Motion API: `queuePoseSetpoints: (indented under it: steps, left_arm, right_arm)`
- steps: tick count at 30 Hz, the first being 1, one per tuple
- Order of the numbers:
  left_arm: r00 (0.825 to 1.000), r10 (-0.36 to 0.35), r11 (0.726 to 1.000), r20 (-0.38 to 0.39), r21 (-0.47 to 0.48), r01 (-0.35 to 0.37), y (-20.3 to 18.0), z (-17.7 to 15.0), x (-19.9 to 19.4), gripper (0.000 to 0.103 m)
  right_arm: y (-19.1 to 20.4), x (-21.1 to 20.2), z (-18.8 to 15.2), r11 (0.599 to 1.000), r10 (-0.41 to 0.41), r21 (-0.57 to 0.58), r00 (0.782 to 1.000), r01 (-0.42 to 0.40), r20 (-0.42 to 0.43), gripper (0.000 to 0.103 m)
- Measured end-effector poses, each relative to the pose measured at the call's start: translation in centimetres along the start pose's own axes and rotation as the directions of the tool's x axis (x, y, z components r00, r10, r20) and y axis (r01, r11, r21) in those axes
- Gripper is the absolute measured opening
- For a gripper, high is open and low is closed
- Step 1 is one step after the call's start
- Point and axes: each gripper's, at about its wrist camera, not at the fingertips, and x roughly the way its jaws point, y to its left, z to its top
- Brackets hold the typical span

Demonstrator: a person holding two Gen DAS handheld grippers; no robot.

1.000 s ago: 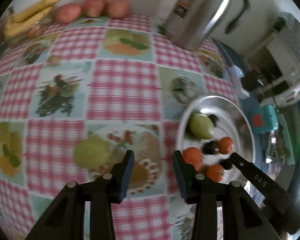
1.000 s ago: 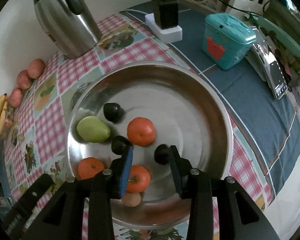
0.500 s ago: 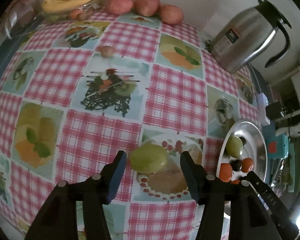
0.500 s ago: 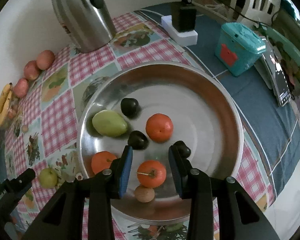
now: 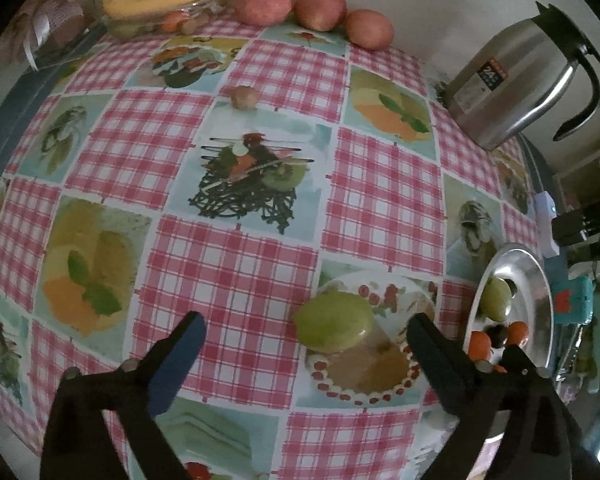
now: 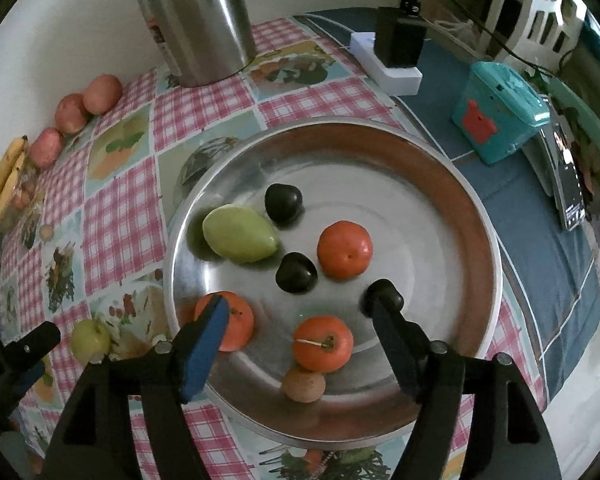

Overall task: Organize fruits
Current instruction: 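Move both open tools back from the plate toward the green pear on the cloth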

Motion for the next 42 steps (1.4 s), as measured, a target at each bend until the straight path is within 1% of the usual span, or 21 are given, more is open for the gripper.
queuePoseSetpoints:
  steps: [9,19,20,21,22,26,27,28,37,42]
  left_arm:
    - [0.999,0.033,0.999,0.003,-0.001,-0.033,0.6,-0.2,0.5,0.103]
    - [0.999,0.052,0.999,0.007,0.010,-0.052,0.5,-0.3,0.6,0.103]
    - [0.999,0.054,0.998,0.007,0.013,-0.054,0.5,-0.3,0.7,0.103]
    - [0.999,0.054,0.998,0.008,0.016,-0.054,0.4,-0.3,0.6,0.103]
    - [0.998,0.055,0.998,0.008,0.020,-0.055,0.3,-0.3,0.6,0.103]
    - [0.999,0.053,0.998,0.007,0.028,-0.053,0.2,-0.3,0.7,0.103]
    - [0.999,0.053,0.998,0.007,0.029,-0.053,0.2,-0.3,0.7,0.103]
    - [0.999,0.052,0.998,0.007,0.030,-0.052,0.3,-0.3,0.7,0.103]
    - [0.999,0.042,0.998,0.003,0.046,-0.042,0.1,-0.3,0.6,0.103]
    - [0.995,0.089,0.992,0.043,0.081,-0.092,-0.2,-0.1,-0.1,0.103]
  right_arm:
    - [1.4,0.0,-0.1,0.998,-0.008,-0.064,1.000,0.009,0.005,0.076]
    - [1.5,0.1,-0.2,0.998,-0.008,-0.067,1.000,0.009,0.005,0.076]
    - [1.5,0.0,-0.2,0.998,-0.009,-0.065,1.000,0.010,0.006,0.078]
    - [1.5,0.0,-0.2,0.998,-0.010,-0.066,1.000,0.010,0.006,0.086]
    - [1.5,0.1,-0.1,0.998,-0.008,-0.070,1.000,0.009,0.007,0.090]
    - [1.7,-0.1,-0.1,0.997,-0.005,-0.078,1.000,0.006,0.019,0.091]
    - [1.8,-0.1,-0.1,0.997,-0.004,-0.079,1.000,0.005,0.019,0.095]
    - [1.8,0.0,-0.1,0.997,-0.003,-0.080,1.000,0.004,0.017,0.097]
    - [1.7,0.1,-0.1,0.997,0.009,-0.073,1.000,-0.007,0.026,0.097]
    - [2.0,0.0,-0.1,0.997,0.020,-0.079,0.999,-0.016,0.039,0.097]
